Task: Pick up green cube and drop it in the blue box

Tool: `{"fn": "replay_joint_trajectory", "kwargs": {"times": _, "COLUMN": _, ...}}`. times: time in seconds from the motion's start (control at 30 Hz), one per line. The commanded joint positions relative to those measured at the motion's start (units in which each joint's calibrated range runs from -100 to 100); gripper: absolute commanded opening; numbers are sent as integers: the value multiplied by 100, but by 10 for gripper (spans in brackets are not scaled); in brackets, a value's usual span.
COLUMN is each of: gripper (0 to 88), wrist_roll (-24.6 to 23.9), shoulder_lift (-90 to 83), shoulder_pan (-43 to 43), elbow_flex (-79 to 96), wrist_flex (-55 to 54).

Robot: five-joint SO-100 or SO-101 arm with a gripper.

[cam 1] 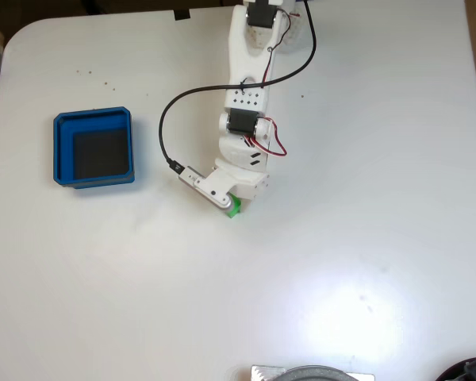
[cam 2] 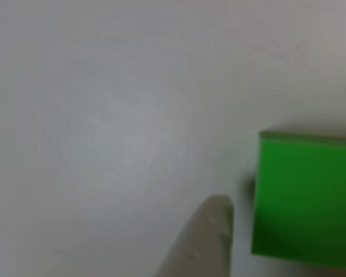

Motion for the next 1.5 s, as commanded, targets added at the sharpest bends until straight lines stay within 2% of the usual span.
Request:
{"fn": "replay_joint_trajectory", "kwargs": {"times": 0.0, "gripper": 289, "wrist_roll": 10, "shoulder_lift": -89, "shoulder_pan": 63, "elbow_flex": -386, "wrist_flex": -140}}
{"fn": "replay_joint_trajectory", "kwargs": {"times": 0.3, "gripper": 289, "wrist_roll": 10, "shoulder_lift": 36, "shoulder_pan": 71, "elbow_flex": -377, "wrist_flex": -597}}
{"fn": "replay_joint_trajectory", "kwargs": {"times": 1.1, "gripper": 274, "wrist_roll": -15, "shoulder_lift": 95, "shoulder_pan": 71, "elbow_flex": -323, "wrist_flex": -589}}
{"fn": "replay_joint_trajectory", "kwargs": {"times": 1.47, "gripper": 97, "wrist_roll": 15, "shoulder_lift": 95, "shoulder_pan": 93, "elbow_flex": -323, "wrist_flex": -581}}
